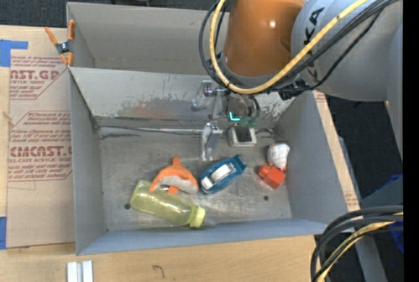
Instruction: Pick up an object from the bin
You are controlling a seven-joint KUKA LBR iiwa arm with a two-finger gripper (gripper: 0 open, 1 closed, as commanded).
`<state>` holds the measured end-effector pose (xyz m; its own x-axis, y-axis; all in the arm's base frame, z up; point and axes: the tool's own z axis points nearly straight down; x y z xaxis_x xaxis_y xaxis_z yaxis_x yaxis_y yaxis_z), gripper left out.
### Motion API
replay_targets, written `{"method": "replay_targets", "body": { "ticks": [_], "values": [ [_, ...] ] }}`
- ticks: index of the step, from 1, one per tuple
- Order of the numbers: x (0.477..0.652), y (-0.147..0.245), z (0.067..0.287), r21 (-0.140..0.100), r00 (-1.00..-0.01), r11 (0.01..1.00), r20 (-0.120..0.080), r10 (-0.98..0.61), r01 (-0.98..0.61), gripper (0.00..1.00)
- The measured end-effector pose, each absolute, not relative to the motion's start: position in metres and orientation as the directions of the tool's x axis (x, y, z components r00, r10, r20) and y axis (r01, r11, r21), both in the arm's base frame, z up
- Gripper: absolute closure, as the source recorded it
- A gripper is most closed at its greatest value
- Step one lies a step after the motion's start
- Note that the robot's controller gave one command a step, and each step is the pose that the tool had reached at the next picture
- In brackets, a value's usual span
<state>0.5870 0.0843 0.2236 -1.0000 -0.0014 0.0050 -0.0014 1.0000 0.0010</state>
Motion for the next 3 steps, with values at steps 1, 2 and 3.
{"method": "replay_targets", "body": {
  "ticks": [1, 2, 3],
  "values": [
    [0.589, 0.084, 0.227, 0.001, -1.0, 1.0, -0.002, -0.001, -0.001, 0.0],
    [0.564, 0.108, 0.148, 0.002, -0.998, 0.998, -0.005, 0.055, 0.055, 0.0],
    [0.557, 0.115, 0.117, 0.0, -0.997, 0.997, 0.004, 0.075, 0.075, 0.0]
  ]
}}
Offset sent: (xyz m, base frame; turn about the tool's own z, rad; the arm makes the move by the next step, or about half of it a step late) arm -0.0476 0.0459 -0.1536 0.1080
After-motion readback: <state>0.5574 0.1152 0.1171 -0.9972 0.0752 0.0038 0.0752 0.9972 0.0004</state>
